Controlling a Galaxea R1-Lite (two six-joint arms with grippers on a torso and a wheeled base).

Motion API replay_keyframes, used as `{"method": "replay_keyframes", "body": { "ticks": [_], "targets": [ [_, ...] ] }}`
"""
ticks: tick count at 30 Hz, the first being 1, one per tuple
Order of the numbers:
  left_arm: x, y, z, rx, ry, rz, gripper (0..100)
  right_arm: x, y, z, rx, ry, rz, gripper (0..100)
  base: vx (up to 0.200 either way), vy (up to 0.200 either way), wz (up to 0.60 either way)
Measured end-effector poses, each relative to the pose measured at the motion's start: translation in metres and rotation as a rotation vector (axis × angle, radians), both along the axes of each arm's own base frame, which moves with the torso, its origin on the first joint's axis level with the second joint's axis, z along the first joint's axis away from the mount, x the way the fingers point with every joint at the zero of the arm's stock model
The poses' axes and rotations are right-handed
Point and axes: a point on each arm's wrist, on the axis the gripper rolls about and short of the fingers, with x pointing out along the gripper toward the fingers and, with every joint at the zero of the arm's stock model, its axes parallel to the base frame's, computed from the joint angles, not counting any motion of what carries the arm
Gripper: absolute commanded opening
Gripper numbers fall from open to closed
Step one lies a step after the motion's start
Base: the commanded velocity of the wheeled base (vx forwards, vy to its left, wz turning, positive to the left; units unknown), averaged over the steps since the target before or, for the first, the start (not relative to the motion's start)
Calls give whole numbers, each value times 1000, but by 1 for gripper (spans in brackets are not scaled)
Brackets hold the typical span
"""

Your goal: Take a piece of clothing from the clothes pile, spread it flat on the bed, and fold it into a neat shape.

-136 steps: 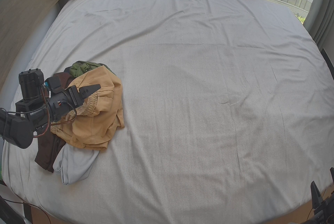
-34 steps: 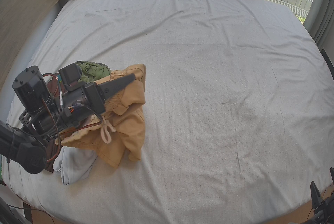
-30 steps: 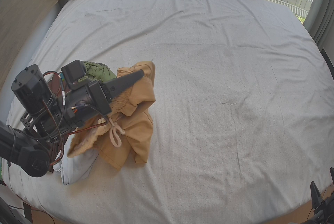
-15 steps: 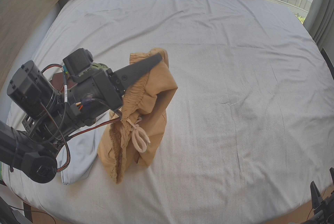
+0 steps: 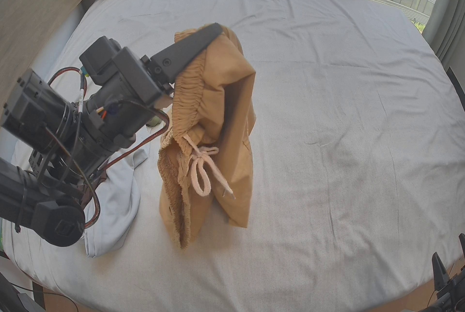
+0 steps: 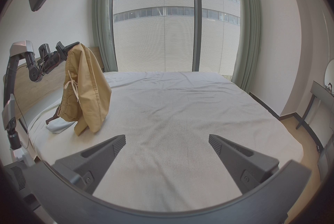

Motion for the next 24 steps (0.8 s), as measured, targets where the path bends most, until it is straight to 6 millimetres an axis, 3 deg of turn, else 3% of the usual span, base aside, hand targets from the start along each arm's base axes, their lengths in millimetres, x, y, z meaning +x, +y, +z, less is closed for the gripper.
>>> {"method": "replay_keyframes", "body": {
  "ticks": [12,24],
  "targets": [
    [-20,6,20,-90,44,-93,0,0,0,0,0,0,0,100,0,0,0],
    [-6,-4,-11,48,-17,4,0,0,0,0,0,0,0,100,0,0,0]
  ]
}}
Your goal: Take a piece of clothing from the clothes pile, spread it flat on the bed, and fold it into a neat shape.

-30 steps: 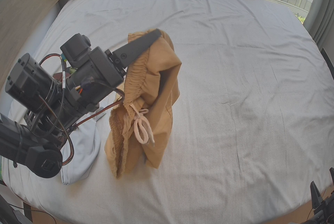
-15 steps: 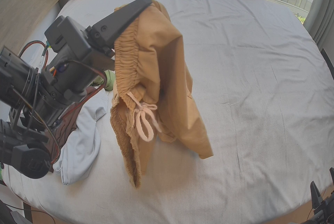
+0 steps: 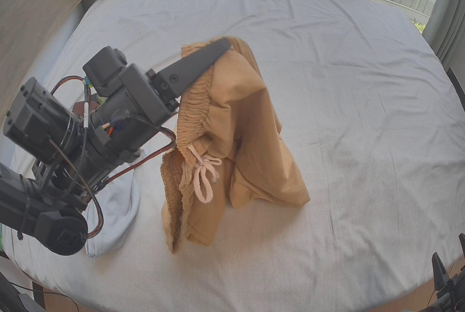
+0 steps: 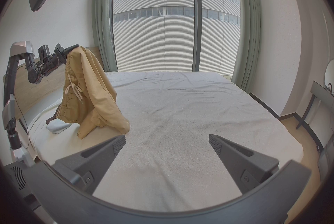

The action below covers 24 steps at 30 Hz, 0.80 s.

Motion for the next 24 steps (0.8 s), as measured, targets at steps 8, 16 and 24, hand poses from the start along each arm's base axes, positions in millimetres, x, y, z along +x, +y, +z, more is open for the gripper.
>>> {"method": "replay_keyframes", "body": {
  "ticks": [8,16,24],
  "targets": [
    [11,-6,-17,55,3,24,0,0,0,0,0,-4,-1,100,0,0,0],
    [16,-8,-24,101,-48,65,0,-1,0,0,1,-10,-9,100,0,0,0],
    [19,-10,-25,114,-66,76,0,-1,0,0,7,-13,-16,100,0,0,0]
  ]
}}
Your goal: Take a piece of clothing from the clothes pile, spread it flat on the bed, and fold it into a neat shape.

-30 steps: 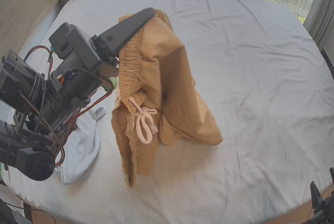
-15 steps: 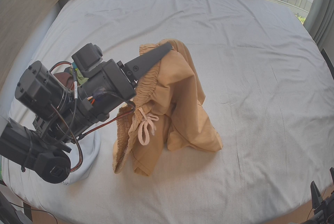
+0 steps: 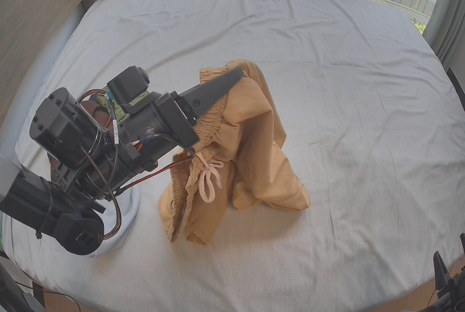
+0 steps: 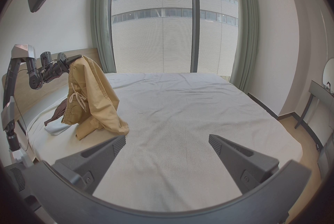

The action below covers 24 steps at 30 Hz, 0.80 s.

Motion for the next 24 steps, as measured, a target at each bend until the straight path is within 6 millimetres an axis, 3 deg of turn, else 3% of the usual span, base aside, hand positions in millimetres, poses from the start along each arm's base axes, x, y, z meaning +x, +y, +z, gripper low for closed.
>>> {"method": "replay_keyframes", "body": {
  "ticks": [19,24],
  "targets": [
    [3,0,2,-5,-11,6,0,0,0,1,1,-8,7,100,0,0,0],
    [4,1,3,-7,-13,12,0,-1,0,12,9,-113,15,100,0,0,0]
  ]
}}
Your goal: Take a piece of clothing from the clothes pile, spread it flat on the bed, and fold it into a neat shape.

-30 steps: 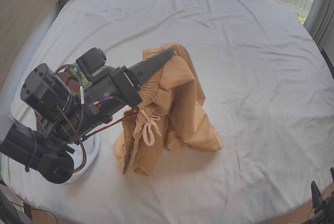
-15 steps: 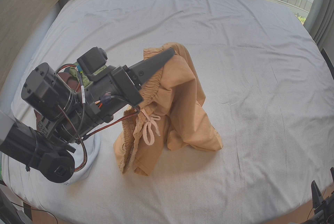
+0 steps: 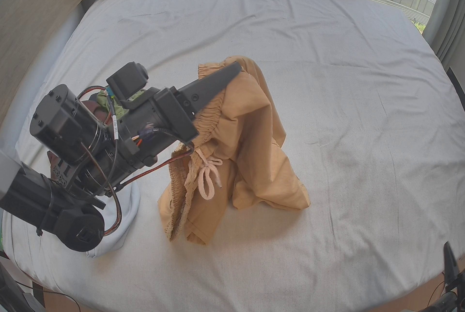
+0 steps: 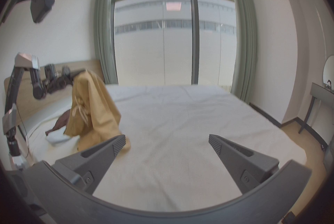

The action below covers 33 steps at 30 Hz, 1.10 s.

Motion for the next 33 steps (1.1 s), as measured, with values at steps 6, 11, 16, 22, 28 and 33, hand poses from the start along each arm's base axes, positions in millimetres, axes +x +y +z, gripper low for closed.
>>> {"method": "replay_keyframes", "body": {
  "ticks": [6,11,16,22,28,33],
  "targets": [
    [1,1,0,-1,-1,4,0,-7,0,50,14,-173,24,100,0,0,0],
    [1,2,1,-2,-4,8,0,9,0,86,94,-138,134,100,0,0,0],
    [2,3,2,-5,-7,12,0,37,4,121,200,-81,307,100,0,0,0],
    [3,4,5,-11,-18,18,0,74,21,163,226,-75,484,100,0,0,0],
    [4,4,6,-13,-22,19,0,101,36,184,184,-61,605,100,0,0,0],
    [5,5,4,-8,-17,22,0,127,49,178,177,36,661,100,0,0,0]
  ]
}}
